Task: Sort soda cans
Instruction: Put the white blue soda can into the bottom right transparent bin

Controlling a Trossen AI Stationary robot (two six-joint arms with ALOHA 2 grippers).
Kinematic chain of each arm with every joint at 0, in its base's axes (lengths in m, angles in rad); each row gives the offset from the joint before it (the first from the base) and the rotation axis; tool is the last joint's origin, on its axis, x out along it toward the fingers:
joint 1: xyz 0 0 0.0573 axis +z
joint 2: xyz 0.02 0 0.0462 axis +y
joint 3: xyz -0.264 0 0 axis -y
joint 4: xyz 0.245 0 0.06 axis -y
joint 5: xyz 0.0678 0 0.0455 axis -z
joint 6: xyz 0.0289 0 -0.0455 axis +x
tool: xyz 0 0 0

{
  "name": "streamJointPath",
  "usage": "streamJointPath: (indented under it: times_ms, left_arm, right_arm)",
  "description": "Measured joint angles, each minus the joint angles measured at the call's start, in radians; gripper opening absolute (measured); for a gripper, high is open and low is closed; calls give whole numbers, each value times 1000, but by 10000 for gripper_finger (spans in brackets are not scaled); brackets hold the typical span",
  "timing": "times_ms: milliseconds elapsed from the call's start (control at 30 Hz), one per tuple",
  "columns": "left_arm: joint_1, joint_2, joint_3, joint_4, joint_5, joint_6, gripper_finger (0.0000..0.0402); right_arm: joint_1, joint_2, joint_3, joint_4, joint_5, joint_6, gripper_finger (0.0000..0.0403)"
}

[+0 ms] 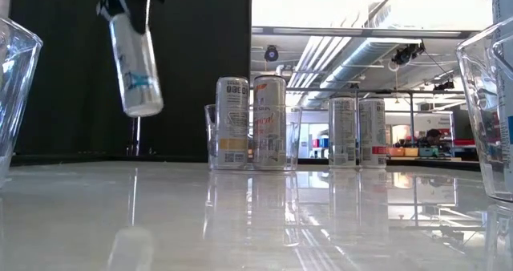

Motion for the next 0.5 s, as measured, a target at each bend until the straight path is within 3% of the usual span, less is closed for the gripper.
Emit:
streamJointPath:
  times_ms: [133,267,500]
  left_arm:
    - [-198,58,0,93,-1,-119,246]
    - [-334,142,0,160,0,-192,246]
    - [-451,332,79,197,-1,-216,246]
  right_arm:
    - [97,-4,0,-75,119,109,341]
    - [170,-4,0,-123,139,225,341]
    - [242,16,0,-153,184,328,341]
